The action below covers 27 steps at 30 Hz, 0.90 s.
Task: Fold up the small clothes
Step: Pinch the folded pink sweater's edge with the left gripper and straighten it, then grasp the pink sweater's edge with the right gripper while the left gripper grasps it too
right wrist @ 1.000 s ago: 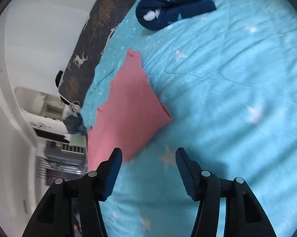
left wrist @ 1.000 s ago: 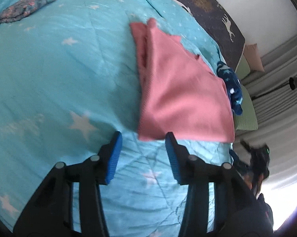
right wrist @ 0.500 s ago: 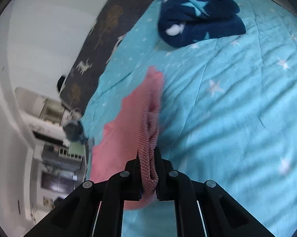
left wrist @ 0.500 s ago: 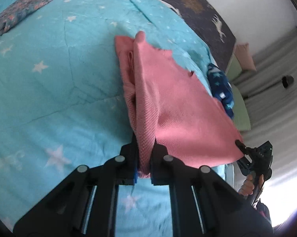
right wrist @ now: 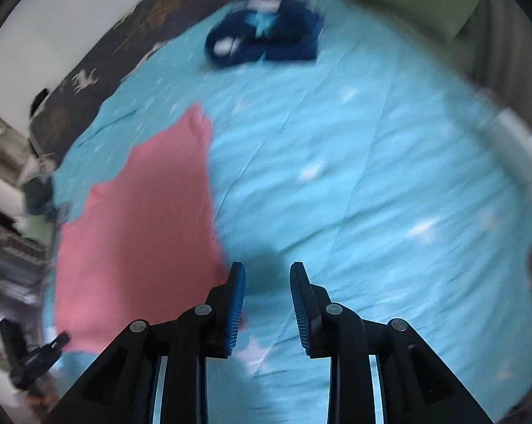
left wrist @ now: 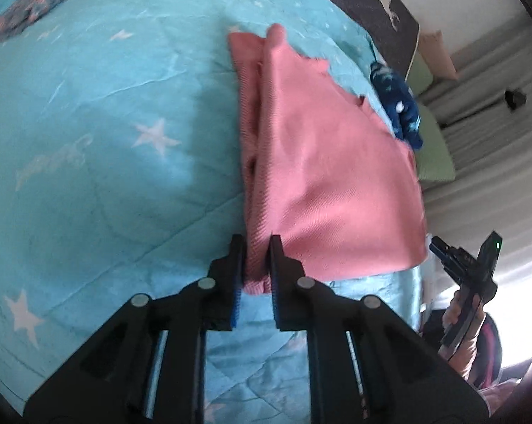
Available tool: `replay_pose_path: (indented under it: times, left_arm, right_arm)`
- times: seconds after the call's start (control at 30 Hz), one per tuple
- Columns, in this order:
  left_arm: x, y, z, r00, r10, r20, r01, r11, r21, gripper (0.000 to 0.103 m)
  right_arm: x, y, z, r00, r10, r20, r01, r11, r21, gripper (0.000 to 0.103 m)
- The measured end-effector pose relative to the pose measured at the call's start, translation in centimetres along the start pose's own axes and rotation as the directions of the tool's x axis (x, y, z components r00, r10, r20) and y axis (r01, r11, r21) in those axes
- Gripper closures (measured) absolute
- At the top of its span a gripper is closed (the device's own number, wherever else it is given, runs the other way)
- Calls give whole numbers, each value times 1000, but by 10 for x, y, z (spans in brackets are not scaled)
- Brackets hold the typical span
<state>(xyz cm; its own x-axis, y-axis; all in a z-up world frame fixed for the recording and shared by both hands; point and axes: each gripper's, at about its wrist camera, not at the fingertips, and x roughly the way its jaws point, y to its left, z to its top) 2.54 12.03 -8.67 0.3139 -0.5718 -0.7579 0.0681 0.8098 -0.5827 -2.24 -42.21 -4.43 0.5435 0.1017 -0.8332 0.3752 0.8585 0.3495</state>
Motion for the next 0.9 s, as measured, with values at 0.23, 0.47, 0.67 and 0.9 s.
replay_pose_path:
  times: [0.23,0.47,0.67,0.9]
  left_arm:
    - [-19,6,6,976,186,113,-191,981,33,75]
    - [-36,18,11,948,266,176,-279,959,52,65]
    - [-42,24,14,928,307,212,-324,945,50,58]
    - [-48,40,16,936,290,201,-305,951,44,57]
  right_arm:
    - [-16,110,-25,993,119,-19,-115,889,-443,59]
    - [35,241,-117,984,130,-121,-176,625,-761,56]
    - [41,294,-193,990,136,-45,-92,366,-926,51]
    - [65,324,-229,970,135,203,170,221,-960,37]
